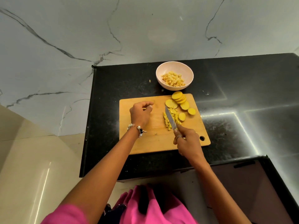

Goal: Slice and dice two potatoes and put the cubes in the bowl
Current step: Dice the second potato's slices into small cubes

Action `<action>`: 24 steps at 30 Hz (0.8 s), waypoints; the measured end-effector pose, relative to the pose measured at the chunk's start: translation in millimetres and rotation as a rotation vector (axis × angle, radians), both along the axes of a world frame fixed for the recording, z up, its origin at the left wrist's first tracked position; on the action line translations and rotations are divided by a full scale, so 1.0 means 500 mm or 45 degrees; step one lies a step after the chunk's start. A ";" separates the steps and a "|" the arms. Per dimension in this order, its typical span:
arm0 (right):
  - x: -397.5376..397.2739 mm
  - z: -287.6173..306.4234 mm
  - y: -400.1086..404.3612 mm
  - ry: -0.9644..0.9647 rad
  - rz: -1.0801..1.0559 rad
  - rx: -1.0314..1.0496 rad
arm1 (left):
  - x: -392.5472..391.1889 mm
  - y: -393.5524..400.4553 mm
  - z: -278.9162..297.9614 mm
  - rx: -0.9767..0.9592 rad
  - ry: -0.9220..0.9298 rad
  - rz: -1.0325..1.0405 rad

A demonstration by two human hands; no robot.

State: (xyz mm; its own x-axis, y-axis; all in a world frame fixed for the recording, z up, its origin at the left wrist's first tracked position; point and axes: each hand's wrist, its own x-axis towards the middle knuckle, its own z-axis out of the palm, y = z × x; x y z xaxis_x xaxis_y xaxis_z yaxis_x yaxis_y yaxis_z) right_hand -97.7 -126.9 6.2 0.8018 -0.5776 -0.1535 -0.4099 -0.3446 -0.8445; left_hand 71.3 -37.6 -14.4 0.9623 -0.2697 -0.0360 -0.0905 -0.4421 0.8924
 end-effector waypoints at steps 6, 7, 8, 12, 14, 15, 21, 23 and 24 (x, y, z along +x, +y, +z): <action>-0.003 0.016 -0.038 -0.156 -0.256 0.510 | 0.053 -0.115 0.017 0.290 -0.081 -0.247; -0.003 0.016 -0.044 -0.165 -0.274 0.538 | 0.058 -0.133 0.014 0.350 -0.081 -0.301; -0.002 0.015 -0.048 -0.169 -0.286 0.552 | 0.063 -0.147 0.010 0.414 -0.084 -0.362; -0.001 0.011 -0.065 -0.189 -0.299 0.594 | 0.063 -0.177 -0.004 0.719 -0.232 -0.517; -0.001 0.011 -0.072 -0.189 -0.303 0.596 | 0.061 -0.178 -0.007 0.681 -0.234 -0.466; -0.001 0.011 -0.075 -0.190 -0.307 0.596 | 0.061 -0.178 -0.010 0.642 -0.211 -0.434; 0.005 0.005 -0.083 -0.185 -0.295 0.572 | 0.059 -0.173 0.001 0.506 -0.006 -0.362; 0.010 -0.001 -0.084 -0.175 -0.284 0.554 | 0.057 -0.172 0.005 0.461 0.052 -0.336; 0.012 -0.004 -0.084 -0.167 -0.279 0.535 | 0.056 -0.171 0.008 0.426 0.081 -0.318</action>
State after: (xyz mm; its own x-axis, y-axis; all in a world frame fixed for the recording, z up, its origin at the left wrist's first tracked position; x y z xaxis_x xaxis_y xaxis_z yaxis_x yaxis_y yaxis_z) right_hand -91.7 -169.0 4.1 0.6965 -0.6446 -0.3152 -0.3154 0.1196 -0.9414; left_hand 99.3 -123.2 -10.6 0.8619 -0.4576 -0.2186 -0.1810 -0.6802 0.7103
